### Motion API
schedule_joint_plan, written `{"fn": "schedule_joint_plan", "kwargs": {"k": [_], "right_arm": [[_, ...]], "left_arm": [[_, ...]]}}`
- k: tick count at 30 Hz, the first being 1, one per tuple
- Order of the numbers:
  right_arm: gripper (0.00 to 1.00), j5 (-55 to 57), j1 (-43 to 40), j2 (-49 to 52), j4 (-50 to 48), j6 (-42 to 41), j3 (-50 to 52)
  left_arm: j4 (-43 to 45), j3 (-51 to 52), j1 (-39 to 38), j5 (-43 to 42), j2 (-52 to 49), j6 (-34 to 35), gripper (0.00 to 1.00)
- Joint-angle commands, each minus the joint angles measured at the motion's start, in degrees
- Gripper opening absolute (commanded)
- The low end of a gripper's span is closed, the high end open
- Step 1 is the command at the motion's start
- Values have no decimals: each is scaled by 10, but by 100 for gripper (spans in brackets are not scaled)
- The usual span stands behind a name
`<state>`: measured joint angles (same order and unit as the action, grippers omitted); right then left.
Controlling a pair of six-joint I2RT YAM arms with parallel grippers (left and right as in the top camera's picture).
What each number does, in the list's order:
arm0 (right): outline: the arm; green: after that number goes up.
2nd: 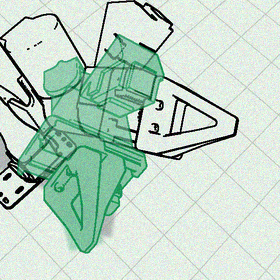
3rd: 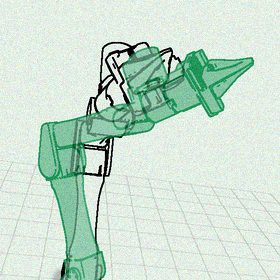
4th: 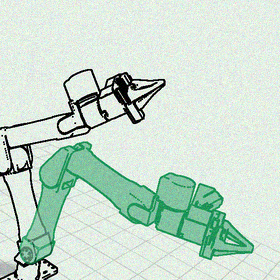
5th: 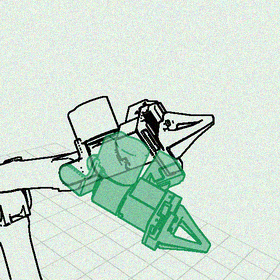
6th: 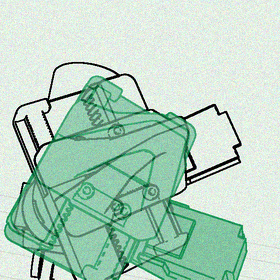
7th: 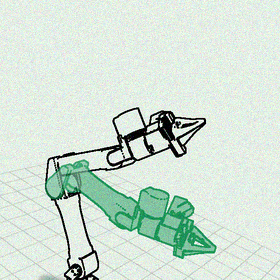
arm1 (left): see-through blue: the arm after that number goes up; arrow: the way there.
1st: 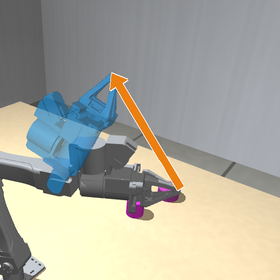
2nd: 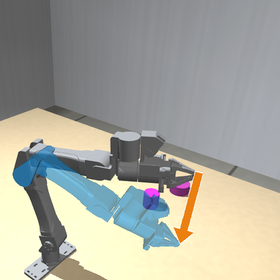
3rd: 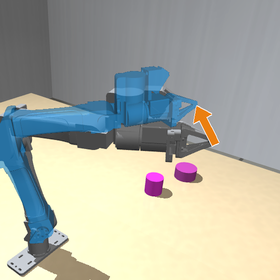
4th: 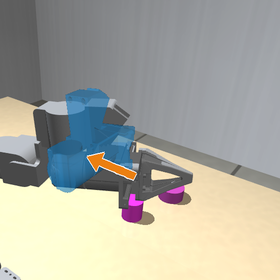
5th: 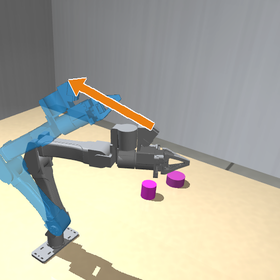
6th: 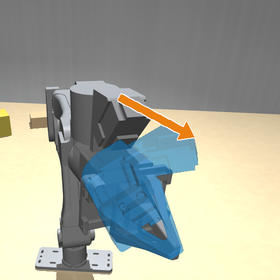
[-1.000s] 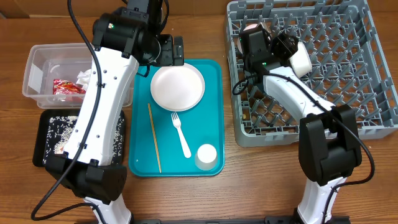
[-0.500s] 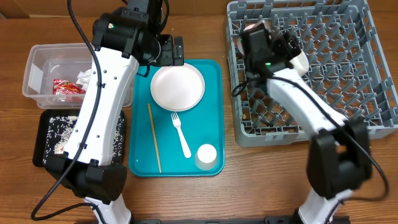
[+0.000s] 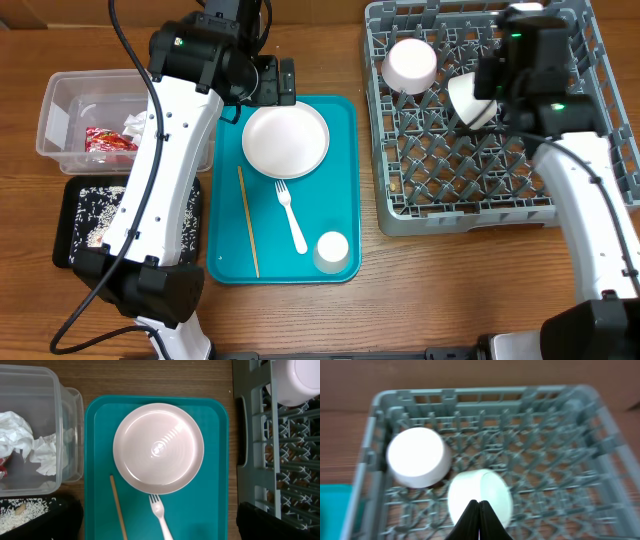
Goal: Sort waste into correct bins and load items into the dishwasher
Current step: 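Lower the inverted green bowl into the rack beside the pink bowl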
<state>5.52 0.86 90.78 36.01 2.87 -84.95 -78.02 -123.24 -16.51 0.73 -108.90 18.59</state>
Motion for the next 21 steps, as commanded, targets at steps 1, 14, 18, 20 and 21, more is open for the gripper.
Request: {"fn": "schedule_joint_plan", "kwargs": {"k": [1, 14, 18, 20, 21], "right_arm": [[4, -182, -46, 2, -1, -45, -2], [4, -193, -98, 70, 23, -47, -2], [4, -194, -98, 104, 32, -47, -2], [4, -202, -98, 118, 36, -50, -2], [4, -209, -98, 123, 38, -51, -2]], "left_arm": [[1, -10, -3, 8, -1, -8, 100], [1, -10, -3, 8, -1, -8, 100], [1, -10, -3, 8, -1, -8, 100], [1, -10, -3, 8, -1, -8, 100], [1, -10, -3, 8, -1, -8, 100]]}}
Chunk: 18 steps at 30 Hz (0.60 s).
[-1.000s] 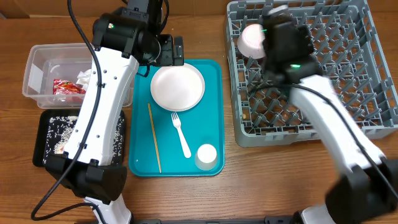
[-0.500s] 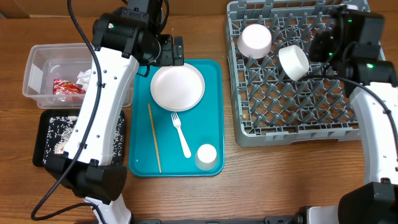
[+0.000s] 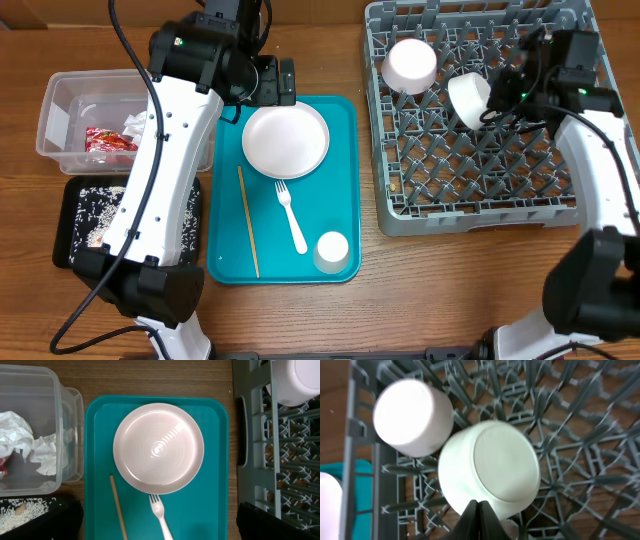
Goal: Sort waste into correct bins and load items into the dishwasher
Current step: 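Lower the inverted green bowl into the rack beside the pink bowl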
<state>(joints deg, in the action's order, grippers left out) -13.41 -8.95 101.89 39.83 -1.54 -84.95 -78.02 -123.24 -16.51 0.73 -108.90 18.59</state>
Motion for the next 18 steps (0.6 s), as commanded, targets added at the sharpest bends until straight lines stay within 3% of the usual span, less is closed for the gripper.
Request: {"fn": "schedule_joint_plan", "kwargs": {"k": [1, 9, 18], "right_arm": [[4, -28, 0, 16, 2, -7, -2], [4, -71, 2, 21, 5, -6, -2], [4, 7, 2, 22, -10, -7, -2]], "left_arm": [[1, -10, -3, 8, -1, -8, 100], [1, -10, -3, 8, -1, -8, 100], [1, -10, -3, 8, -1, -8, 100]]}}
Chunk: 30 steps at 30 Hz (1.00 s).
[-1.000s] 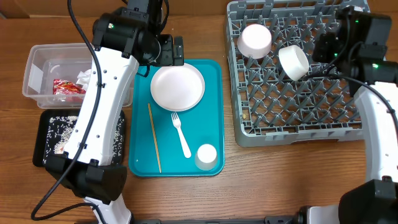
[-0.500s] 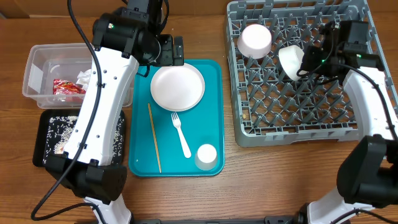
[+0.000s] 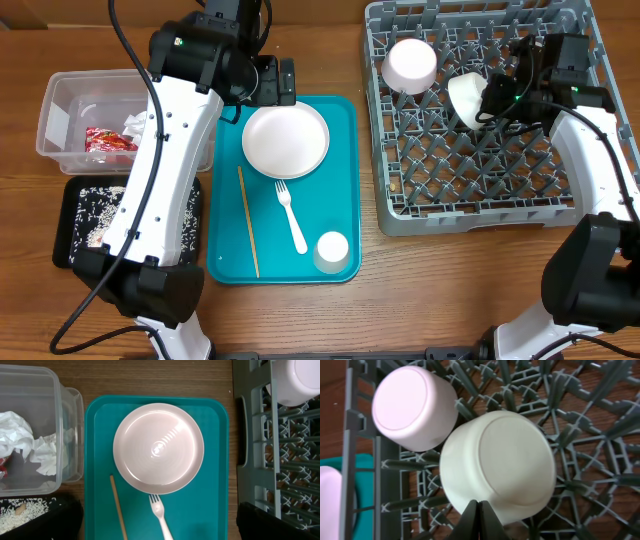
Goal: Sort waste into correct bins and load items into the dishwasher
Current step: 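Lower the inverted green bowl into the rack beside the pink bowl, then open the right gripper and move it right off the bowl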
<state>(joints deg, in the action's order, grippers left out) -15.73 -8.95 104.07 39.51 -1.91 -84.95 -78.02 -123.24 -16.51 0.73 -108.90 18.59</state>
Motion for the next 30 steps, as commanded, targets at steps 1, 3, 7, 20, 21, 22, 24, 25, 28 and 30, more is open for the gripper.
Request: {"fn": "schedule_joint_plan", "kwargs": {"k": [1, 3, 7, 20, 21, 22, 24, 25, 28, 30], "right_arm": [[4, 30, 2, 1, -9, -3, -2], [4, 31, 2, 5, -16, -3, -2], [4, 31, 2, 23, -24, -3, -2], [4, -42, 7, 47, -11, -3, -2], [4, -41, 7, 47, -8, -3, -2], [4, -41, 7, 47, -7, -3, -2], [4, -41, 7, 47, -7, -3, -2], [4, -41, 7, 47, -7, -3, -2], [4, -41, 7, 47, -7, -3, -3], [4, -41, 7, 43, -7, -3, -7]], "left_arm": [[1, -10, -3, 8, -1, -8, 100], [1, -10, -3, 8, -1, -8, 100], [1, -10, -3, 8, -1, -8, 100], [1, -10, -3, 8, -1, -8, 100], [1, -10, -3, 8, -1, -8, 100], [1, -10, -3, 8, -1, -8, 100], [1, -10, -3, 8, -1, -8, 100], [1, -10, -3, 8, -1, -8, 100], [1, -10, -3, 8, -1, -8, 100], [1, -10, -3, 8, -1, -8, 100]]}}
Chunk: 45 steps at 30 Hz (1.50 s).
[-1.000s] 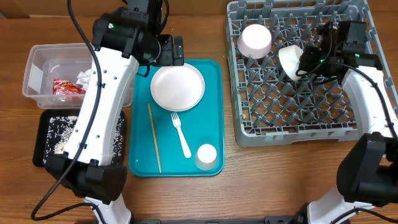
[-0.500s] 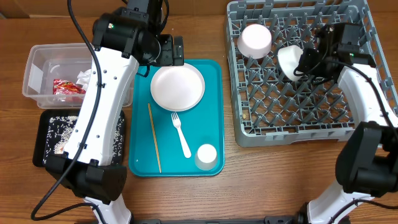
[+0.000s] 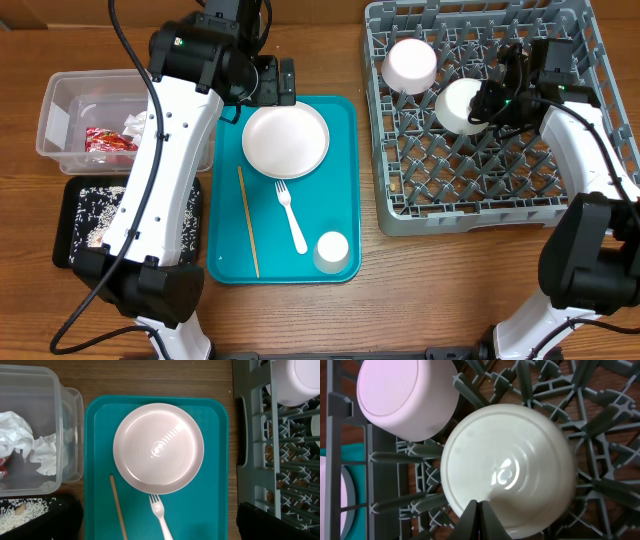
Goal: Sort waste into correct bins and load items into the dishwasher
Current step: 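Open the right gripper and move it right off the bowl, then move the left gripper down to the white cup on the teal tray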
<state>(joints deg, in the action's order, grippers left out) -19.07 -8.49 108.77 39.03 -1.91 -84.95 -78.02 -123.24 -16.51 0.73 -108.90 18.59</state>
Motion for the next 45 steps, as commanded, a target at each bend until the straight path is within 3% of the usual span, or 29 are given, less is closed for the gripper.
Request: {"fn": "schedule_joint_plan", "kwargs": {"k": [1, 10, 16, 17, 19, 20, 27, 39, 45], "right_arm": [[4, -7, 2, -7, 2, -3, -12], [4, -5, 1, -94, 131, -3, -100], [5, -54, 1, -171, 245, -3, -107], [8, -72, 1, -178, 262, -3, -107], [43, -105, 1, -187, 307, -3, -107], [51, -114, 1, -187, 329, -3, -107], [54, -120, 2, -186, 436, 0, -92], [53, -110, 2, -186, 501, 0, -92], [53, -84, 2, -186, 527, 0, -92]], "left_arm": [[1, -10, -3, 8, -1, -8, 100], [1, -10, -3, 8, -1, -8, 100], [1, -10, -3, 8, -1, -8, 100], [1, -10, -3, 8, -1, -8, 100], [1, -10, -3, 8, -1, -8, 100], [1, -10, -3, 8, -1, -8, 100], [1, -10, -3, 8, -1, -8, 100], [1, -10, -3, 8, -1, -7, 100], [58, -10, -3, -6, -1, 16, 100]]}}
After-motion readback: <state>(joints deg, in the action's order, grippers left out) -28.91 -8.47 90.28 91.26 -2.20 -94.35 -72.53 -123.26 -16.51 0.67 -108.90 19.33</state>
